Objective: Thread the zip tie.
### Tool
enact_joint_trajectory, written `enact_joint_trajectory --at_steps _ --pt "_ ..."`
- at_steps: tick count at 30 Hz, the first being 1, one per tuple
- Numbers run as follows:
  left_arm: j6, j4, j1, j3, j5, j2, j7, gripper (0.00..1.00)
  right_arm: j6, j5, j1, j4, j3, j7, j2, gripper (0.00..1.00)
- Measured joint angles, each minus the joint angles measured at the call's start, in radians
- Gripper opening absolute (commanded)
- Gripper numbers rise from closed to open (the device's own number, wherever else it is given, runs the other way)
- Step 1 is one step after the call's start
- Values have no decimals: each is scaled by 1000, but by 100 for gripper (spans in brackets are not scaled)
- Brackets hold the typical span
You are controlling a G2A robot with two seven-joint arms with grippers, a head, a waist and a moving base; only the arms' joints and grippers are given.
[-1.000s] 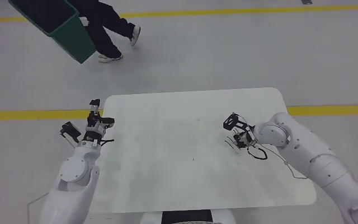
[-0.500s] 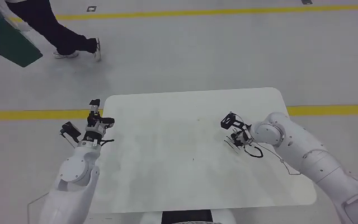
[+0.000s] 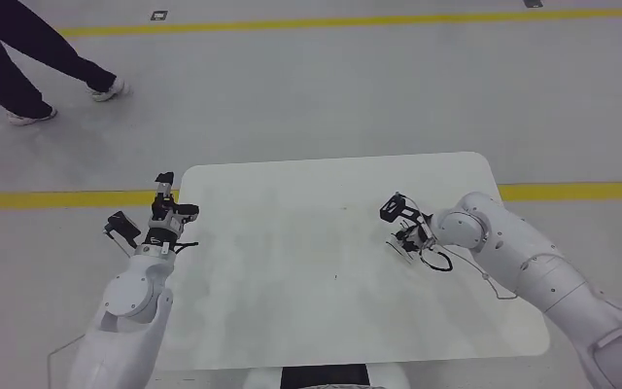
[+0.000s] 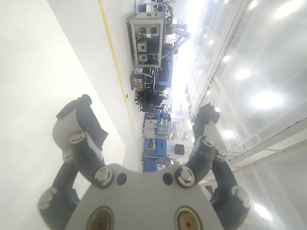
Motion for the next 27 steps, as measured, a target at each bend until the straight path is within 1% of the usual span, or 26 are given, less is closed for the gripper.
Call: enact_joint_trajectory --at_steps 7,10,13,19,23,27 --pt "0 0 0 0 0 0 0 100 0 9 8 8 -13 -5 2 0" --pt "0 0 0 0 0 0 0 100 0 7 12 -1 0 -8 10 0" --pt "0 0 0 0 0 0 0 100 0 14 5 -29 33 -8 28 0" --pt "0 0 0 0 0 0 0 100 0 49 -42 -115 130 -13 80 0" --pt "0 0 0 0 0 0 0 100 0 99 -90 -176 205 -35 117 0" --pt "0 0 0 0 0 0 0 100 0 201 -149 -224 274 -71 152 0"
